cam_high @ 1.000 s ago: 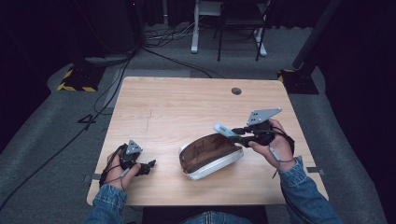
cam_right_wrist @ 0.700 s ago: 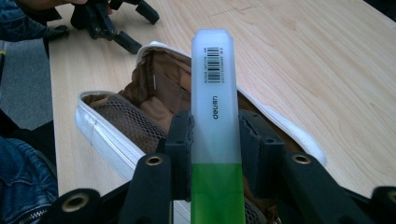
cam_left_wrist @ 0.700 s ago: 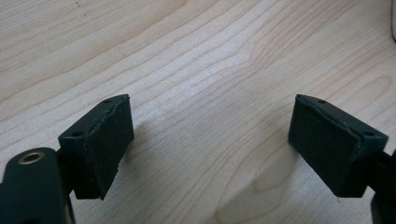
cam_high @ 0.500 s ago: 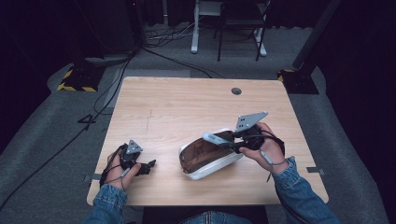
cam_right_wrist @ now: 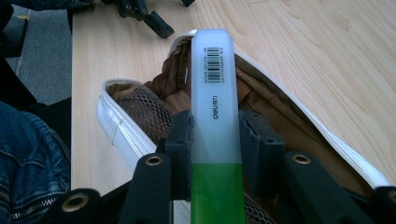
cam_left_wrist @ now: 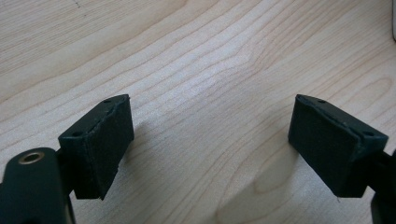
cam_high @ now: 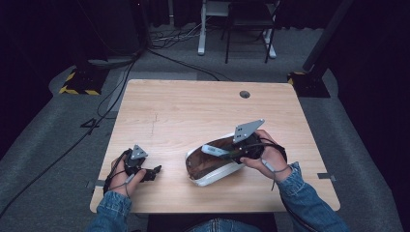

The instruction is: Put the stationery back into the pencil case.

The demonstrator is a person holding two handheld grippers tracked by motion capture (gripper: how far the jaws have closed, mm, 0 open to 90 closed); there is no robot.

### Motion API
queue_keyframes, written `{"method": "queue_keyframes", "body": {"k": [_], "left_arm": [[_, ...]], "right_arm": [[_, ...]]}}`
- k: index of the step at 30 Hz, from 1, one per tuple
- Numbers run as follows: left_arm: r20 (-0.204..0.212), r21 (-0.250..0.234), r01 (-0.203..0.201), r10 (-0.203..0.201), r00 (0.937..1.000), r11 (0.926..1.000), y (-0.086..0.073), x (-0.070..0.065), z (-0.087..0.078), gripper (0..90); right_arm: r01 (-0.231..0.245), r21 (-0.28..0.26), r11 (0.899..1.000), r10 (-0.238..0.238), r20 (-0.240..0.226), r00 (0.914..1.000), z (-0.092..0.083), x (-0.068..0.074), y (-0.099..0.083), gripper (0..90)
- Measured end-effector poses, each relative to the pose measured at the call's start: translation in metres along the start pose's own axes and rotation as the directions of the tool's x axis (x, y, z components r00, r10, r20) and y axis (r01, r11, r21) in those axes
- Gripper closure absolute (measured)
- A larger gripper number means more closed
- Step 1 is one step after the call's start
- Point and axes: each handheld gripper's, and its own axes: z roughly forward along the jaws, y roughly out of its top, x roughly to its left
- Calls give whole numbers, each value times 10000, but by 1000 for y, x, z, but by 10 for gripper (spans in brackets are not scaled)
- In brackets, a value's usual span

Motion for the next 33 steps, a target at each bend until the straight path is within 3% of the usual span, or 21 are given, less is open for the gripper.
{"method": "queue_keyframes", "body": {"k": [10,24,26,28,33], "left_arm": [[1,2,-5,5,10000,10000,0,0,0,144],[-2,-1,-1,1,10000,10000,0,0,0,144],[-14,-8,-54,54,10000,10000,0,0,0,144],[-3,-2,0,0,10000,10000,0,0,0,144],[-30,6,-67,67,10000,10000,0,0,0,144]], "right_arm": [[166,267,9995,-161,-196,9997,10,0,1,667],[605,480,9970,-604,-46,9982,16,-4,-1,666],[578,423,9974,-576,-53,9983,17,-4,-1,584],[575,225,9981,-580,253,9980,19,-5,-1,489],[571,16,9984,-571,596,9966,14,-8,-3,435]]}}
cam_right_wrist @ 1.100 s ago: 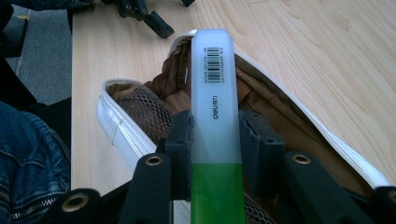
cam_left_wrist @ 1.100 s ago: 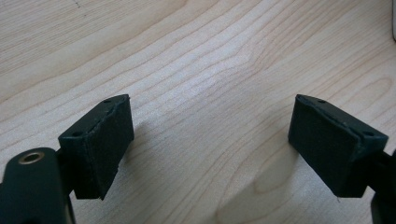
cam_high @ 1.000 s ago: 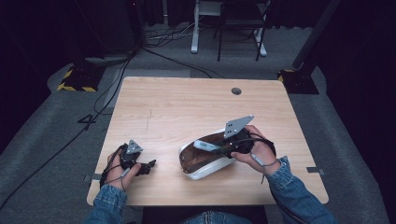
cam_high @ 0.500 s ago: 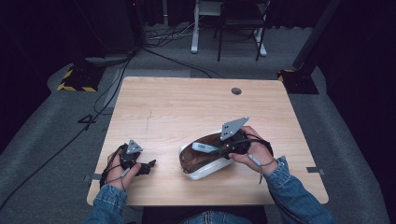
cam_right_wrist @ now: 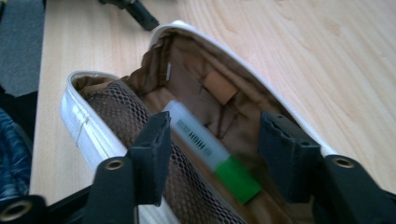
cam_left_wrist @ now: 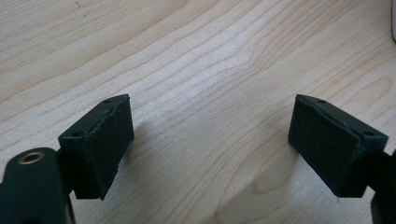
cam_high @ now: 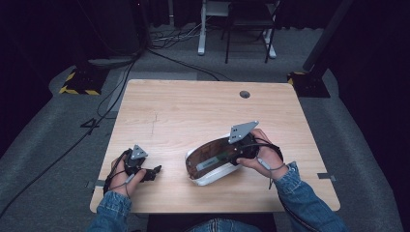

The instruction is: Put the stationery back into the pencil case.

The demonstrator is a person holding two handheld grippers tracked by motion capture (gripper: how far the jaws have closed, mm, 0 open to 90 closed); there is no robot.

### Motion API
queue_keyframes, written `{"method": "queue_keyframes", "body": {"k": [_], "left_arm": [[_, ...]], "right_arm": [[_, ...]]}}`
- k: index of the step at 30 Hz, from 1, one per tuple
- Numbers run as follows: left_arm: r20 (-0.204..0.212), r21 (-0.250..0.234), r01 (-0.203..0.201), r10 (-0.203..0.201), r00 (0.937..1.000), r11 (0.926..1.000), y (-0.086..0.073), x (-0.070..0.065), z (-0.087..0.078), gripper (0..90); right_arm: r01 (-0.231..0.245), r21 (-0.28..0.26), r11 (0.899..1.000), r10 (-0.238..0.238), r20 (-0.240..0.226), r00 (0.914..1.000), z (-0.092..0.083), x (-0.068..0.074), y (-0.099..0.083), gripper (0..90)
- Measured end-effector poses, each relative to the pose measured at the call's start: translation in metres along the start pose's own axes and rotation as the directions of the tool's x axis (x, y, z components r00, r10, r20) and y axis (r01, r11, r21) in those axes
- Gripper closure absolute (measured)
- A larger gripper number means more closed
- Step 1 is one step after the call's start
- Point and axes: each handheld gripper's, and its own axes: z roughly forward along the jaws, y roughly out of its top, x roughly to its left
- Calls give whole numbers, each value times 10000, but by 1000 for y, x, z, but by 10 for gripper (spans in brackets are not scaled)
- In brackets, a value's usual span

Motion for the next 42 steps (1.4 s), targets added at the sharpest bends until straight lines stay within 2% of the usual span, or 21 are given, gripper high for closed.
{"method": "queue_keyframes", "body": {"k": [8,16,20,21,24,28,29,33,35,37,42], "left_arm": [[1,-4,-33,33,10000,10000,0,0,0,143],[-6,-13,-21,21,10000,10000,0,0,0,143],[7,-21,20,-20,10000,10000,0,0,0,143],[-16,-29,5,-5,10000,10000,0,0,0,142],[30,1,33,-33,10000,10000,1,0,1,142],[25,26,55,-55,10000,10000,1,1,1,142],[25,26,55,-55,10000,10000,1,1,1,142],[13,-3,120,-120,9999,9999,1,1,1,142],[17,20,163,-163,9999,9999,2,1,2,142],[-19,44,138,-138,9999,9999,2,2,2,142],[-54,-7,145,-145,9999,9999,3,3,3,141]], "right_arm": [[-573,-558,9968,609,650,9960,-17,-11,-8,365],[-1347,-1392,9811,1519,1209,9810,-40,-21,-15,316],[-1481,-1533,9770,1695,1376,9759,-46,-23,-18,307],[-1589,-1597,9743,1830,1503,9716,-50,-26,-21,299],[-1711,-1621,9718,1970,1600,9673,-53,-28,-24,296],[-2087,-1780,9617,2412,1863,9524,-60,-35,-33,279],[-2087,-1780,9617,2412,1863,9524,-60,-35,-33,279],[-2386,-1893,9525,2758,2035,9394,-66,-40,-40,252],[-2631,-1951,9448,3021,2088,9301,-68,-42,-45,240],[-2731,-1948,9421,3133,2200,9238,-71,-44,-49,227],[-3092,-1990,9299,3535,2520,9009,-79,-52,-63,217]]}}
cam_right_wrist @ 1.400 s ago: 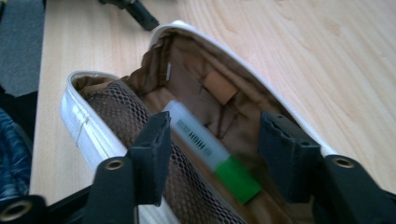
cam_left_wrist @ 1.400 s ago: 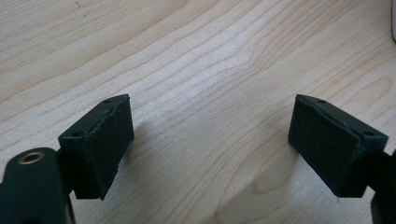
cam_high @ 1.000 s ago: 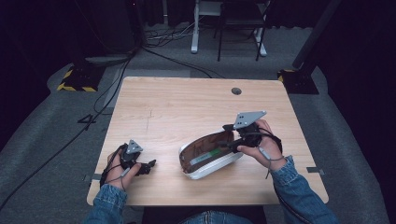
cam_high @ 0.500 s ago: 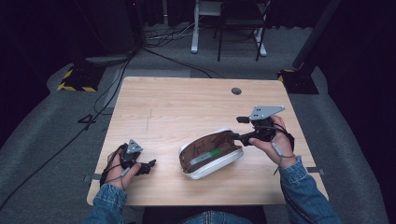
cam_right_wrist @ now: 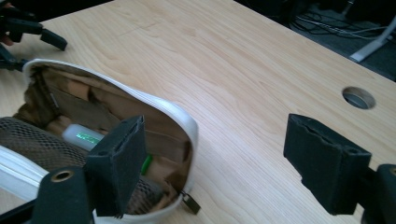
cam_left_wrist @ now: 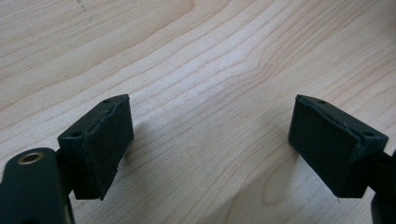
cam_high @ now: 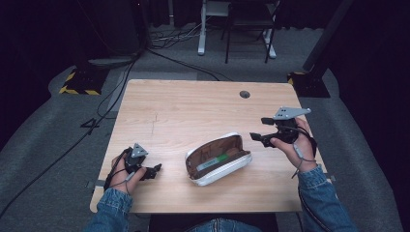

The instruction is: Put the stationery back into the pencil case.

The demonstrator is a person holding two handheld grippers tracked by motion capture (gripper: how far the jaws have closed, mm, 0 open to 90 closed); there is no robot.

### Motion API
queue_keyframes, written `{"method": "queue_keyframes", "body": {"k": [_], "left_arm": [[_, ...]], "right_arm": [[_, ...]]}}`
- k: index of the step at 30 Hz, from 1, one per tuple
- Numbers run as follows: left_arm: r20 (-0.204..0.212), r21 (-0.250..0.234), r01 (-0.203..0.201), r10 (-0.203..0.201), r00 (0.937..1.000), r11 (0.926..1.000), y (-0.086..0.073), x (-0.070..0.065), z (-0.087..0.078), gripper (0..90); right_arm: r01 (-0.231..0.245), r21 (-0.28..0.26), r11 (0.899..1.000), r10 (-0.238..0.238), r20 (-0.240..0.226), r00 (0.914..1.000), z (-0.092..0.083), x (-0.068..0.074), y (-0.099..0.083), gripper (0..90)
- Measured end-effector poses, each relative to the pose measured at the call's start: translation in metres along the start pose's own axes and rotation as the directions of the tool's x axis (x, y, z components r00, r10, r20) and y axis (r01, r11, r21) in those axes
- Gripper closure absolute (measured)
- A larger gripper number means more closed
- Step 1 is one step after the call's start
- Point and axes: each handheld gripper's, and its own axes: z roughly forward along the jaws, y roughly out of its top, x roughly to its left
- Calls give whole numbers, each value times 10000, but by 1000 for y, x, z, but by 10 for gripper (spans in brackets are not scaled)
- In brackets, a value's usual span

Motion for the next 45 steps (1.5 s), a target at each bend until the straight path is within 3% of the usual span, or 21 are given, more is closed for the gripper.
{"method": "queue_keyframes", "body": {"k": [12,28,37,45], "left_arm": [[-5,50,-19,19,10000,10000,2,3,2,128],[9,36,-41,41,10000,10000,4,5,3,124],[5,33,-46,46,10000,10000,4,5,4,124],[-9,37,-43,43,10000,10000,4,5,4,124]], "right_arm": [[-797,240,9965,780,641,9949,-6,-30,-24,200],[-1741,888,9807,1591,1544,9751,-1,-63,-65,190],[-2169,1126,9697,1932,1909,9624,3,-75,-86,188],[-2187,1218,9681,1908,2066,9596,5,-80,-102,186]]}}
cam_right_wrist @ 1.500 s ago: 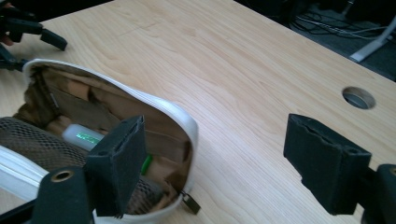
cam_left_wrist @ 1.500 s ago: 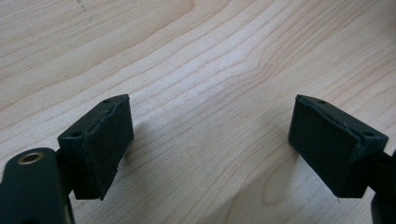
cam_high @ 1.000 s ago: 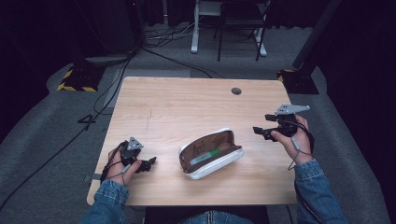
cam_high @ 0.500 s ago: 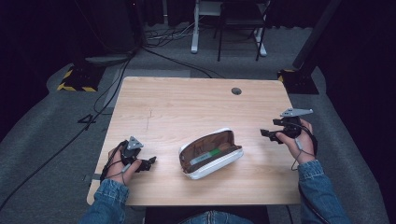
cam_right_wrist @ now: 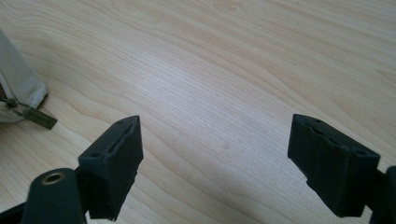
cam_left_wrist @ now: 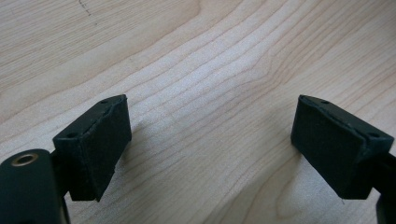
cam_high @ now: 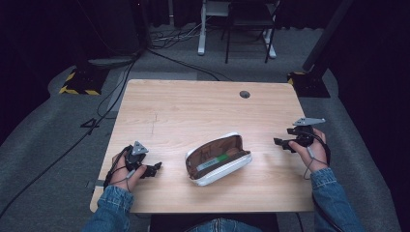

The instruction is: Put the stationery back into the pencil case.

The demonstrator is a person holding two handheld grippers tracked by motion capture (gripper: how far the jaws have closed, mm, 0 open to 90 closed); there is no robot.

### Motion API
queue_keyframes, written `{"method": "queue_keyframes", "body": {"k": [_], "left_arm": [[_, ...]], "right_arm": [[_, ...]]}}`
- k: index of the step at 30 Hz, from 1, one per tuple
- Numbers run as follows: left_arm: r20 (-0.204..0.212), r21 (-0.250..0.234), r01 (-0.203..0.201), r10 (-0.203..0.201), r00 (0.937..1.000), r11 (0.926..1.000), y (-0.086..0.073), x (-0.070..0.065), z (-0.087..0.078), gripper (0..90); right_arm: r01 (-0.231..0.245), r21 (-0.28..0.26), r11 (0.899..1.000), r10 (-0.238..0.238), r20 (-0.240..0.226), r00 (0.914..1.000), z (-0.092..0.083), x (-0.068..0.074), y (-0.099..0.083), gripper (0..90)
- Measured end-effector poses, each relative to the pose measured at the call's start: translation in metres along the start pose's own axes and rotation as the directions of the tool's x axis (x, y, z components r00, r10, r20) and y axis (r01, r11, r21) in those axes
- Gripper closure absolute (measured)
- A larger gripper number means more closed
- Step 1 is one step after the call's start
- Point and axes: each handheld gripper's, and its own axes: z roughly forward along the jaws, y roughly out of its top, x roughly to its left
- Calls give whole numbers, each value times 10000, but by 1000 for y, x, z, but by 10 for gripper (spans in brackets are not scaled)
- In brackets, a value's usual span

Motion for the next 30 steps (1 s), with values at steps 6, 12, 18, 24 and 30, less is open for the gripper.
{"method": "queue_keyframes", "body": {"k": [6,12,18,24,30], "left_arm": [[-11,8,-2,2,10000,10000,0,0,0,124],[-18,2,-9,9,10000,10000,0,0,0,124],[-18,2,-9,9,10000,10000,0,0,0,124],[-15,5,-1,1,10000,10000,0,0,0,124],[-16,1,-9,9,10000,10000,0,0,0,124]], "right_arm": [[30,25,10000,-30,33,10000,5,-1,-13,191],[65,159,9999,-66,55,10000,13,2,-24,194],[126,248,9996,-126,23,9999,18,4,-30,194],[15,275,9996,-17,63,10000,23,6,-36,188],[133,89,9999,-134,110,9998,25,6,-38,139]]}}
